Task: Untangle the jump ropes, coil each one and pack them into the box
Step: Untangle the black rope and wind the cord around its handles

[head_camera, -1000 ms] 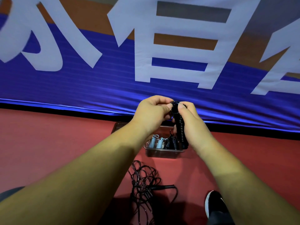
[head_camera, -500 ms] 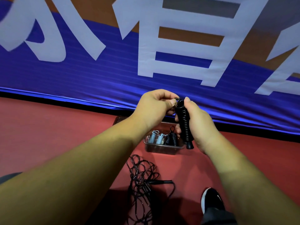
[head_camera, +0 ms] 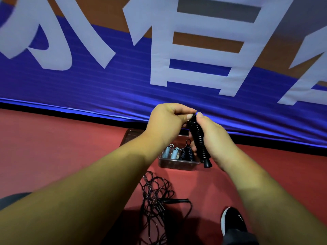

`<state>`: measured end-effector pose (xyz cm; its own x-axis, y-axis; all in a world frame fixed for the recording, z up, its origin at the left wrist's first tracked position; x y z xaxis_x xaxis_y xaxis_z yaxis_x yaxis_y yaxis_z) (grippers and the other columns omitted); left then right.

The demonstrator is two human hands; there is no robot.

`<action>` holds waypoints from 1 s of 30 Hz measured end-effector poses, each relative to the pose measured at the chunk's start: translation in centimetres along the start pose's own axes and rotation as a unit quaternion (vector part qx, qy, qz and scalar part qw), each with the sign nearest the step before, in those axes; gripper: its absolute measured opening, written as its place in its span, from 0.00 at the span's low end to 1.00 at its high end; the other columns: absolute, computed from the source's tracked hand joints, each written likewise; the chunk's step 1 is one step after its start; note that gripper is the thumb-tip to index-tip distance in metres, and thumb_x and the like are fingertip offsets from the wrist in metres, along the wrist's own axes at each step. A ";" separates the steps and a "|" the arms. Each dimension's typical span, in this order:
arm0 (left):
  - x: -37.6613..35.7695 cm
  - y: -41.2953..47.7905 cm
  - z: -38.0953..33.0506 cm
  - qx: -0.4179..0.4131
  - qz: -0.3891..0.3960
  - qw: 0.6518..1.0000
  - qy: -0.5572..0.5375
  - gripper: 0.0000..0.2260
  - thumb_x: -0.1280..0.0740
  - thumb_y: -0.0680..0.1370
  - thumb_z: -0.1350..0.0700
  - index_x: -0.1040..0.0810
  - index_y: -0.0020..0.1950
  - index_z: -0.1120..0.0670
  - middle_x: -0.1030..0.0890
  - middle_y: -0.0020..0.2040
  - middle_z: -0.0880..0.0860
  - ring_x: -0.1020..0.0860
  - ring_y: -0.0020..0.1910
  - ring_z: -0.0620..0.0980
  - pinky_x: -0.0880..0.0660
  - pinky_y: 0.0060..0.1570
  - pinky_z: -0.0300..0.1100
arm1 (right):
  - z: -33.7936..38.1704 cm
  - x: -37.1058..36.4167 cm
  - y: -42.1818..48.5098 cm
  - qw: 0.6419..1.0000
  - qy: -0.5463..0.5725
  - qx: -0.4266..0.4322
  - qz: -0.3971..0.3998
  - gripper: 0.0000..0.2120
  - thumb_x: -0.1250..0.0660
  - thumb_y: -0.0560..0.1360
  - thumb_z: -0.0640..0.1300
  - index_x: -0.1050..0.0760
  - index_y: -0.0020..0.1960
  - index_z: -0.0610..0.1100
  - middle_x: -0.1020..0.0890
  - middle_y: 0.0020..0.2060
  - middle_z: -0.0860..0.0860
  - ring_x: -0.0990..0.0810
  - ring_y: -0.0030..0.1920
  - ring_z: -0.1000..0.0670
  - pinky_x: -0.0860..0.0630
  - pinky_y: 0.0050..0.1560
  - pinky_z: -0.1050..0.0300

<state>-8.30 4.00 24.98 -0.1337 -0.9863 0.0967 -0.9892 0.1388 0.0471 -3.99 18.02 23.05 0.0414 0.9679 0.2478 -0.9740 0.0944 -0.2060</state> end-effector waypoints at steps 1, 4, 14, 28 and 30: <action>0.2 0.0 -0.2 -0.018 -0.012 1.000 0.020 0.08 0.27 0.78 0.64 0.11 0.53 0.54 0.12 0.44 0.49 0.15 0.41 0.42 0.20 0.45 0.34 | -0.2 0.0 0.2 1.000 -0.007 0.001 -0.003 0.20 0.44 0.86 0.62 0.19 0.48 0.53 0.18 0.37 0.47 0.21 0.32 0.45 0.24 0.44 0.45; 0.7 -0.2 -1.2 -0.072 -0.043 0.991 0.107 0.10 0.26 0.78 0.62 0.12 0.56 0.50 0.13 0.44 0.45 0.16 0.43 0.39 0.23 0.48 0.29 | -0.5 -0.1 0.6 0.999 -0.030 0.011 -0.008 0.19 0.45 0.86 0.63 0.18 0.56 0.56 0.16 0.42 0.53 0.17 0.40 0.48 0.21 0.54 0.46; 0.3 -0.2 -2.2 -0.080 -0.018 0.981 0.173 0.03 0.25 0.77 0.53 0.12 0.47 0.46 0.14 0.42 0.41 0.16 0.45 0.37 0.20 0.52 0.40 | -1.3 0.7 1.3 1.000 -0.008 0.002 -0.027 0.16 0.44 0.88 0.51 0.18 0.56 0.60 0.17 0.32 0.63 0.20 0.40 0.58 0.25 0.41 0.60; -0.3 -0.5 -0.7 -0.069 -0.046 0.969 0.234 0.05 0.31 0.81 0.59 0.20 0.45 0.54 0.20 0.36 0.48 0.26 0.33 0.41 0.33 0.32 0.32 | -1.4 -0.1 1.0 0.994 -0.106 0.008 -0.006 0.26 0.48 0.79 0.67 0.27 0.73 0.66 0.18 0.66 0.53 0.19 0.48 0.52 0.26 0.54 0.52; -0.3 -0.6 -0.6 -0.056 -0.060 0.974 0.213 0.05 0.30 0.80 0.60 0.18 0.46 0.53 0.18 0.38 0.48 0.24 0.35 0.40 0.32 0.33 0.28 | -1.3 -0.1 1.1 0.994 -0.109 0.017 -0.009 0.34 0.49 0.72 0.71 0.29 0.76 0.64 0.22 0.73 0.55 0.24 0.57 0.53 0.28 0.66 0.46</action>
<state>-7.60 4.27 25.52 0.0432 -0.8731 0.4856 -0.9804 0.0564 0.1886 -4.78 18.35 21.61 0.0139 0.8927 0.4505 -0.9807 0.1001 -0.1681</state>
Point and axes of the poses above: each hand's wrist, its own y-axis towards the middle knuckle, its own x-axis out of the back of the hand, z = x × y, the point moved 8 cm from there along y, towards the middle knuckle
